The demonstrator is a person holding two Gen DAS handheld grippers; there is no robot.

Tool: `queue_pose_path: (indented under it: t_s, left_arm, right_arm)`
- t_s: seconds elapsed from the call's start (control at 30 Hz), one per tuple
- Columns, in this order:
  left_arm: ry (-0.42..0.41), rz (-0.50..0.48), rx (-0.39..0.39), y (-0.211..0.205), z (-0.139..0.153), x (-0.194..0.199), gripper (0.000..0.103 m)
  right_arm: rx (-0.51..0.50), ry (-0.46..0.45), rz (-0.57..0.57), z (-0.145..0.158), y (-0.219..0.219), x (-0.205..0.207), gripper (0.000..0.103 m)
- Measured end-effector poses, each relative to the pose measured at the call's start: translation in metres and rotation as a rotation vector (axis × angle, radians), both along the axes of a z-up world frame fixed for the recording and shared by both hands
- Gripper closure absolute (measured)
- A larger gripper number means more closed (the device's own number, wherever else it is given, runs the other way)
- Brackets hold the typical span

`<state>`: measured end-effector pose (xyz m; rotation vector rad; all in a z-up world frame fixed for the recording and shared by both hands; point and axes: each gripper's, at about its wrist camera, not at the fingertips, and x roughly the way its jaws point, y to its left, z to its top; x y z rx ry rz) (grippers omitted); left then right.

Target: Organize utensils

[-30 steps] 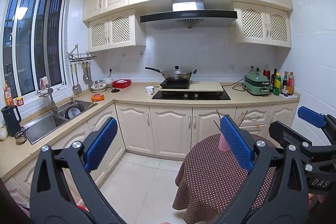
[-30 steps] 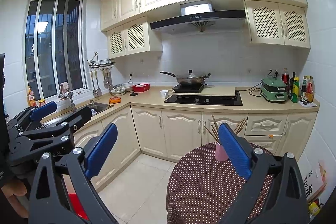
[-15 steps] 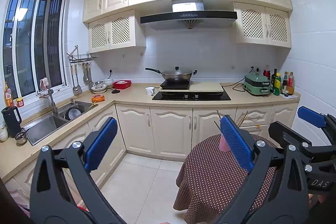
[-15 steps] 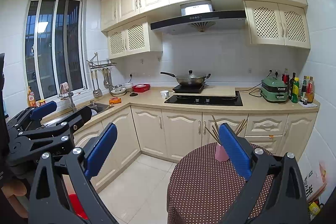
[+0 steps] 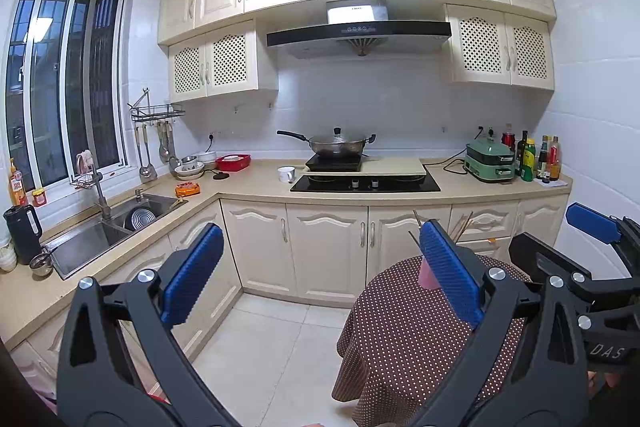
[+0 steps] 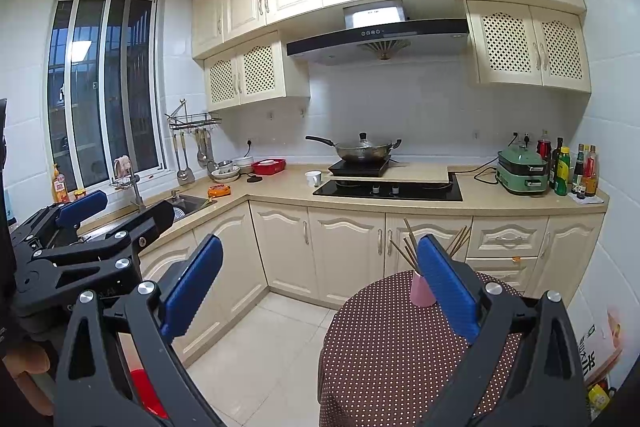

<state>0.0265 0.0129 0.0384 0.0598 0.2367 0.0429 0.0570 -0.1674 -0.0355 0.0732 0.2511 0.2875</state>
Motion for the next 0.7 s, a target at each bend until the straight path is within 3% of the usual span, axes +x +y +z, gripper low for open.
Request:
queue_pose_path:
  t_s: [0.7]
  left_arm:
    - [0.0, -0.001, 0.003, 0.0033, 0.0015, 0.0023, 0.006]
  right_arm:
    - [0.003, 0.006, -0.004, -0.0016, -0.0014, 0.0034, 0.008]
